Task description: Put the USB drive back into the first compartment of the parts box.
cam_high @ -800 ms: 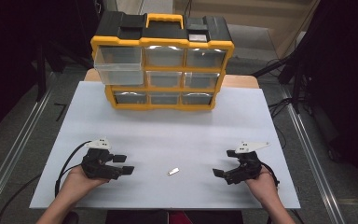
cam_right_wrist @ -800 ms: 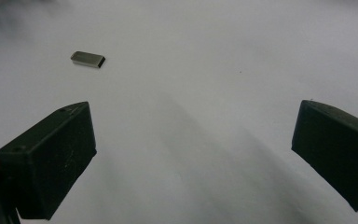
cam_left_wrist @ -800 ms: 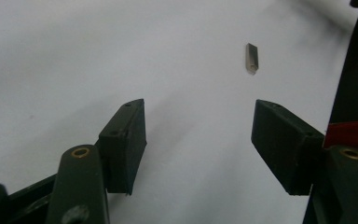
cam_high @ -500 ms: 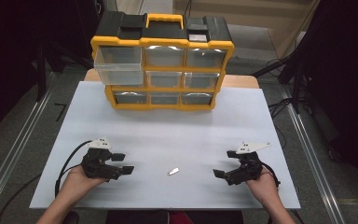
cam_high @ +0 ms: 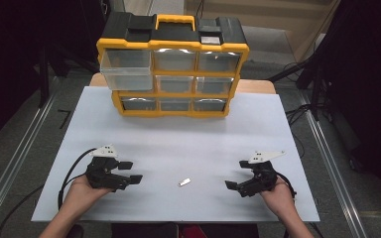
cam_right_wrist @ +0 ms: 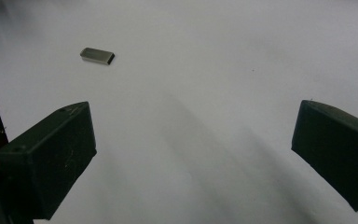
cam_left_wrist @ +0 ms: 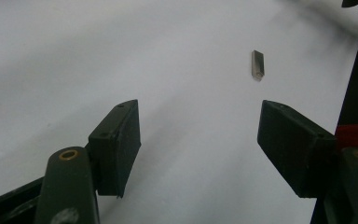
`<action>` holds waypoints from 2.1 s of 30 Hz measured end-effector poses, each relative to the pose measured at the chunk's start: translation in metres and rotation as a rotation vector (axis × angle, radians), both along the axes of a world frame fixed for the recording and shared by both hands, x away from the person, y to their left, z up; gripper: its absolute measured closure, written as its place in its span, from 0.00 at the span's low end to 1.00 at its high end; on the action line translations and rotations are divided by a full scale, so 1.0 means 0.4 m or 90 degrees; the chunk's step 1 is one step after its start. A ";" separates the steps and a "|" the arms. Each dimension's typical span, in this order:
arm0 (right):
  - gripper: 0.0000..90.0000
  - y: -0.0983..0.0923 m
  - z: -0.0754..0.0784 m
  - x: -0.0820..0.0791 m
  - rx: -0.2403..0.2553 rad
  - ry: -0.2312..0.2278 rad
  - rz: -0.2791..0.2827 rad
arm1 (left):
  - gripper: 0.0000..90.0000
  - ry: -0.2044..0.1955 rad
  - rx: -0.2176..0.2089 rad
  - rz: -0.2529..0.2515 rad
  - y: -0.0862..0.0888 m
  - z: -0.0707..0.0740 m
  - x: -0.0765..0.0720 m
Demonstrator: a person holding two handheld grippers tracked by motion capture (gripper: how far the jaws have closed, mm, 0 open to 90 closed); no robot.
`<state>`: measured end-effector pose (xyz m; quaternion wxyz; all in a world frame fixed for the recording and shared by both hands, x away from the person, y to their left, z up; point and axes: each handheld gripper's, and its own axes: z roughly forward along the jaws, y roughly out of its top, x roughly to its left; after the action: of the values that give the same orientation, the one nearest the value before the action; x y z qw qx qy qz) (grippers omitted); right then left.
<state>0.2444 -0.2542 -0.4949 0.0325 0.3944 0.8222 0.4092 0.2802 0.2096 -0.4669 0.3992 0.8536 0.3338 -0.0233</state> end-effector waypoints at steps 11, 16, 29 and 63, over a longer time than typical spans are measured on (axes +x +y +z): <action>0.00 -0.010 0.000 -0.008 0.007 0.001 -0.002 | 0.34 -0.005 0.004 -0.009 0.000 0.006 0.002; 0.00 -0.012 -0.002 -0.005 0.003 0.003 -0.004 | 0.34 -0.003 0.009 -0.011 -0.001 0.005 0.003; 0.00 -0.012 -0.004 -0.005 -0.001 0.002 -0.003 | 0.34 -0.004 0.008 -0.008 -0.002 0.004 0.004; 0.00 -0.010 -0.005 -0.005 -0.006 0.000 -0.003 | 0.32 -0.018 0.010 -0.075 -0.131 0.038 0.044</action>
<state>0.2424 -0.2581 -0.4969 0.0354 0.3962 0.8233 0.4049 0.2979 0.1573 -0.4517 0.3955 0.8751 0.2772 -0.0320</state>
